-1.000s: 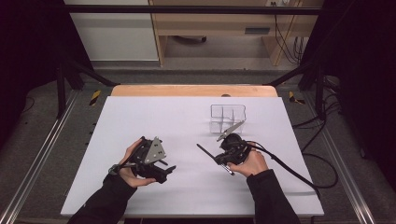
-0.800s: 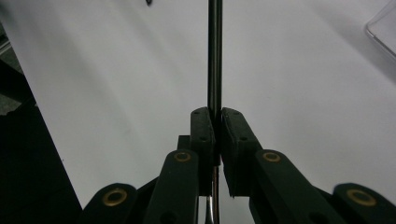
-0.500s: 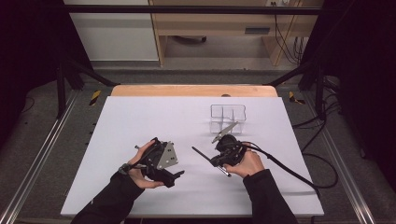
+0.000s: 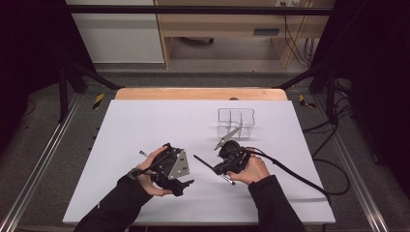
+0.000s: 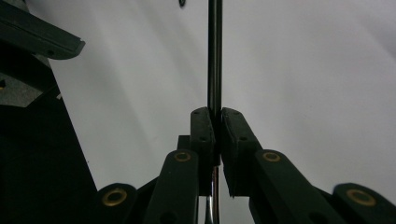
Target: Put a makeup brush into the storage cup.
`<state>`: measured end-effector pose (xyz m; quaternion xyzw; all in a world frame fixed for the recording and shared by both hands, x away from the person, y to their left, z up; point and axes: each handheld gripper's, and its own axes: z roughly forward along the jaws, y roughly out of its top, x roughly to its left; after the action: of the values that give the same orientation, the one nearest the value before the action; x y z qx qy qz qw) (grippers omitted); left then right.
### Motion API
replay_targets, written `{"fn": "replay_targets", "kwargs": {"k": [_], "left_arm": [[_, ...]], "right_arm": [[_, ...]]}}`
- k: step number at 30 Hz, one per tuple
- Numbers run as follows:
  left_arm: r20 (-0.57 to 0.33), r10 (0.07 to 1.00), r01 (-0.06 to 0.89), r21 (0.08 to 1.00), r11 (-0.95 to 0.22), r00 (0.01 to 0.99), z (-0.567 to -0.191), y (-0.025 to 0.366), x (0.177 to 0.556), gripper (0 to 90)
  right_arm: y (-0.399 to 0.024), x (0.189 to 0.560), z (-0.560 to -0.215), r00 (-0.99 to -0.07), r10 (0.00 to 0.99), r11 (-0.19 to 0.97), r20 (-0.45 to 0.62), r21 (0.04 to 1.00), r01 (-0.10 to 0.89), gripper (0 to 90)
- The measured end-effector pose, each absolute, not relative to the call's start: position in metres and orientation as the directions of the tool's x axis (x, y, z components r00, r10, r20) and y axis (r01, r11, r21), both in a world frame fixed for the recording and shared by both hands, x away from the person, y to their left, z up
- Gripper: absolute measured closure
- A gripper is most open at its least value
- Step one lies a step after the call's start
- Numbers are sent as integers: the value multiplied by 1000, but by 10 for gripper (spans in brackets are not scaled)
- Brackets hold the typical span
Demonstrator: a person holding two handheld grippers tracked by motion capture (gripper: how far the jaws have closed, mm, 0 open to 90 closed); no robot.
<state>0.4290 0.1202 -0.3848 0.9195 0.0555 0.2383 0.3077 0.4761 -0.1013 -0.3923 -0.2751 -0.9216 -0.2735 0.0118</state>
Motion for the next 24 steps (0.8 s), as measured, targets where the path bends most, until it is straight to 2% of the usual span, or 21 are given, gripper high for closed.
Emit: {"fn": "replay_targets", "kwargs": {"k": [24], "left_arm": [[513,106,-173,466,-868,852,-393,101,427,147]], "right_arm": [[-96,473,-395,-863,451,715,226,487,501,842]]}}
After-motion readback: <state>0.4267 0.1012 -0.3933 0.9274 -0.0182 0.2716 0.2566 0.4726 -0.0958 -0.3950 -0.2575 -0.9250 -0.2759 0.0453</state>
